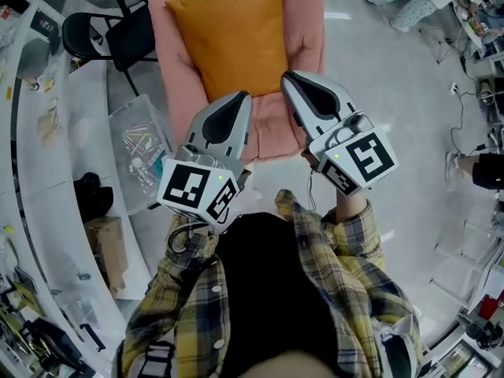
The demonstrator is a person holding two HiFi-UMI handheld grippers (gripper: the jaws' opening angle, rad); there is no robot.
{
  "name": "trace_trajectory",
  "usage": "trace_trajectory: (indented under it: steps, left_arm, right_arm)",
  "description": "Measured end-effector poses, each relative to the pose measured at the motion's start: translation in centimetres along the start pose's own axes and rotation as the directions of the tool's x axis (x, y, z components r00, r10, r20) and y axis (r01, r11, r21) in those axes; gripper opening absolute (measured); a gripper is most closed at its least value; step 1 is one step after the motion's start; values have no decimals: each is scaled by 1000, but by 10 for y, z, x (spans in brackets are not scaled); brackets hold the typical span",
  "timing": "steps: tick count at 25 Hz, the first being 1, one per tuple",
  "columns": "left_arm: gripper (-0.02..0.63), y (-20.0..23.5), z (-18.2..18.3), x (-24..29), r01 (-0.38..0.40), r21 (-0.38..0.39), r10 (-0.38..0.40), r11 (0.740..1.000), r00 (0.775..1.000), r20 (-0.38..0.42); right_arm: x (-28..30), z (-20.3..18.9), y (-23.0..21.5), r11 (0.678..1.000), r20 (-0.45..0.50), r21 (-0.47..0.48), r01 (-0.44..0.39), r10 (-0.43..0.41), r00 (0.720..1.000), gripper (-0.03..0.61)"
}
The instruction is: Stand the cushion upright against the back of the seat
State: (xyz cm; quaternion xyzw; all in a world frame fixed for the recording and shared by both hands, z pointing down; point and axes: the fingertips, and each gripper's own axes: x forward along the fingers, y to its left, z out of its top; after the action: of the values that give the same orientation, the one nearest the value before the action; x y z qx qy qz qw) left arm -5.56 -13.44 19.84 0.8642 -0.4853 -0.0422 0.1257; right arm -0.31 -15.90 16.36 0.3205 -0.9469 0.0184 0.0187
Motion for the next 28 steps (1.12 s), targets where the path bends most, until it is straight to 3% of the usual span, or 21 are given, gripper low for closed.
trace_trajectory:
  steps: [7, 12, 17, 28]
  left_arm:
    - [3, -58, -9, -55, 14, 26, -14, 1000, 1000, -23]
    - [3, -74, -1, -75, 25, 54, -24, 998, 999, -27]
    - [3, -82, -7, -91, 47, 58, -44, 997, 998, -48]
    - [3, -84, -17, -123, 89, 29, -87, 996, 994, -69]
  right_arm:
    - [-75, -10, 70, 999, -26, 2, 36, -36, 999, 28]
    - [-99, -6, 90, 998, -6, 39, 50, -49, 999, 28]
    - [-108, -6, 113, 996, 8, 73, 58, -58, 998, 28]
    - [-93, -29, 162, 995, -72, 85, 60, -53, 996, 25]
